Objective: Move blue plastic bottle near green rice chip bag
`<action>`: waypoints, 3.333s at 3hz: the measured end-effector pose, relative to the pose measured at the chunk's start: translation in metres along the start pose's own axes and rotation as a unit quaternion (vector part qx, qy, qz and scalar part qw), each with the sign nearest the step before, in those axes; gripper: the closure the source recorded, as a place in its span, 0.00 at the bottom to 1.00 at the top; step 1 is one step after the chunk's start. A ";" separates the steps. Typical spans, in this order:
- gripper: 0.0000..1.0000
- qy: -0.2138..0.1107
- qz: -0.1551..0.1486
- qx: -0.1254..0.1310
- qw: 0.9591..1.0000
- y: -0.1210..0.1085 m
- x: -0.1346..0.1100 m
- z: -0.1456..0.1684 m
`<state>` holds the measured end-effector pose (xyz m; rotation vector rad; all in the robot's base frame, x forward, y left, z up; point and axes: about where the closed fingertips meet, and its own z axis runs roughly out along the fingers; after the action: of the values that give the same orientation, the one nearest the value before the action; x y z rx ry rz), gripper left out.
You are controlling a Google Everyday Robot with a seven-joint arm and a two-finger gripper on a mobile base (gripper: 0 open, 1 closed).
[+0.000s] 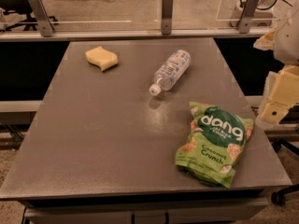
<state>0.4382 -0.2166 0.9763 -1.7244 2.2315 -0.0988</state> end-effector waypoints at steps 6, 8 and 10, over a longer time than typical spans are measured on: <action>0.00 0.027 -0.385 0.089 0.918 -0.169 -0.123 0.081; 0.00 -0.009 -0.472 0.009 0.882 -0.174 -0.156 0.122; 0.00 -0.007 -0.641 -0.005 0.767 -0.177 -0.187 0.152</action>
Offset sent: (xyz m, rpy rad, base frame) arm 0.0853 0.0099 -0.0151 -0.3370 -0.1344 0.2155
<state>0.6886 -0.0656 0.9141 -2.8469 0.6238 -0.3557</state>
